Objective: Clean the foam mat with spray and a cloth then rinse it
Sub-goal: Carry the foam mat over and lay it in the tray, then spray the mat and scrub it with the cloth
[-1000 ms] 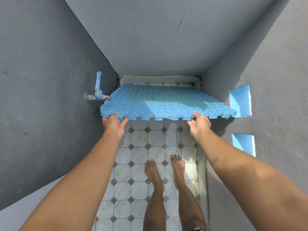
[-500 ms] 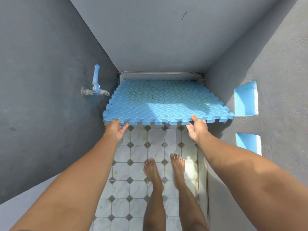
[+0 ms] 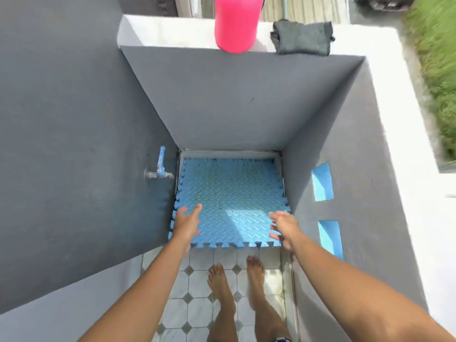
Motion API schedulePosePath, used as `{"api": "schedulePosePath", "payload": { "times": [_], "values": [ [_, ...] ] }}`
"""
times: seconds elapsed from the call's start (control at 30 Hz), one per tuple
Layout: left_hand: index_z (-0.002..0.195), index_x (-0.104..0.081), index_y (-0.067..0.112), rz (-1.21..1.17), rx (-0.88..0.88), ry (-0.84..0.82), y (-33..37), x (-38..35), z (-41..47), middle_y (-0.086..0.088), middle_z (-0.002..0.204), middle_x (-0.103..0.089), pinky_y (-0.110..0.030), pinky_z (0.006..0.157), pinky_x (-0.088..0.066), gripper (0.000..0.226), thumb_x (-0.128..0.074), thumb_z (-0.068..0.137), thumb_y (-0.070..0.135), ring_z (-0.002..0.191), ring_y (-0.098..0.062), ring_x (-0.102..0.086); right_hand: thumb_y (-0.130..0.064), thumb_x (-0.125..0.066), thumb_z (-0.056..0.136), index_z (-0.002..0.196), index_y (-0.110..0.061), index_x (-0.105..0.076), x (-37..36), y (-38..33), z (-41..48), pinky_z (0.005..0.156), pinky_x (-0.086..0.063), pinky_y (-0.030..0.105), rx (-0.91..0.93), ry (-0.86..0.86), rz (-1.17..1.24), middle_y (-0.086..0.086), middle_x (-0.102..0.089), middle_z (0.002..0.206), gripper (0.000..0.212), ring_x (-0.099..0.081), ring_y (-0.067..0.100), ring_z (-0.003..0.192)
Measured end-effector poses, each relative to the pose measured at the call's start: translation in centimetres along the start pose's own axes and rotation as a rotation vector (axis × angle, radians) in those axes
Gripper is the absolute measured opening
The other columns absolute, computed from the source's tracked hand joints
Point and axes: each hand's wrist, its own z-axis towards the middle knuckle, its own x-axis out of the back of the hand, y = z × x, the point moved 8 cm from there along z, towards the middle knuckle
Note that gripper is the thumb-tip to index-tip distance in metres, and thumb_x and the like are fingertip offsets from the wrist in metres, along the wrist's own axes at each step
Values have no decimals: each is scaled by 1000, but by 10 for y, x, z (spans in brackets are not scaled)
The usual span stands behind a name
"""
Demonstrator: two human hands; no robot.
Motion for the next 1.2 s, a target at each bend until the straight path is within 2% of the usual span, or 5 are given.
{"api": "schedulePosePath", "payload": {
  "times": [0.5,0.67,0.87,1.0,1.2],
  "values": [
    [137,-52,18,189,-882,36,389,-66,-135,4,121,-63,-35,93,-53,54,-77,91,33,106,-13,-62,-13,-68,90,100,-23,-69,20,-386,-146,77,-54,28,942,77,-344,2,-70,97,14,-63,15,87],
    [148,-43,18,178,-990,146,468,-93,-120,0,144,-51,-35,109,-44,82,-85,81,38,128,-15,-52,-25,-72,87,138,-25,-54,7,-479,-116,119,-26,41,1173,316,-747,0,-38,155,54,-26,25,147],
    [159,-32,18,145,-1062,151,543,-123,-95,1,163,-37,-32,121,-31,103,-87,78,46,148,-12,-35,-30,-73,88,158,-38,-18,2,-480,-43,123,-15,51,1079,350,-1207,-2,-13,167,89,-6,26,155],
    [155,-37,20,141,-1139,20,565,-143,-102,10,148,-47,-29,111,-46,85,-82,86,40,121,1,-59,-25,-73,88,153,-36,-35,8,-490,-41,120,-26,47,1188,364,-1116,1,-32,160,76,-22,27,150],
    [113,-63,20,104,-1199,45,548,-146,-135,11,81,-60,-43,61,-61,24,-60,102,40,55,-23,-73,-26,-76,85,145,-33,-46,4,-503,-54,105,-43,45,1164,358,-1143,5,-44,149,68,-39,30,136]
  ]
}}
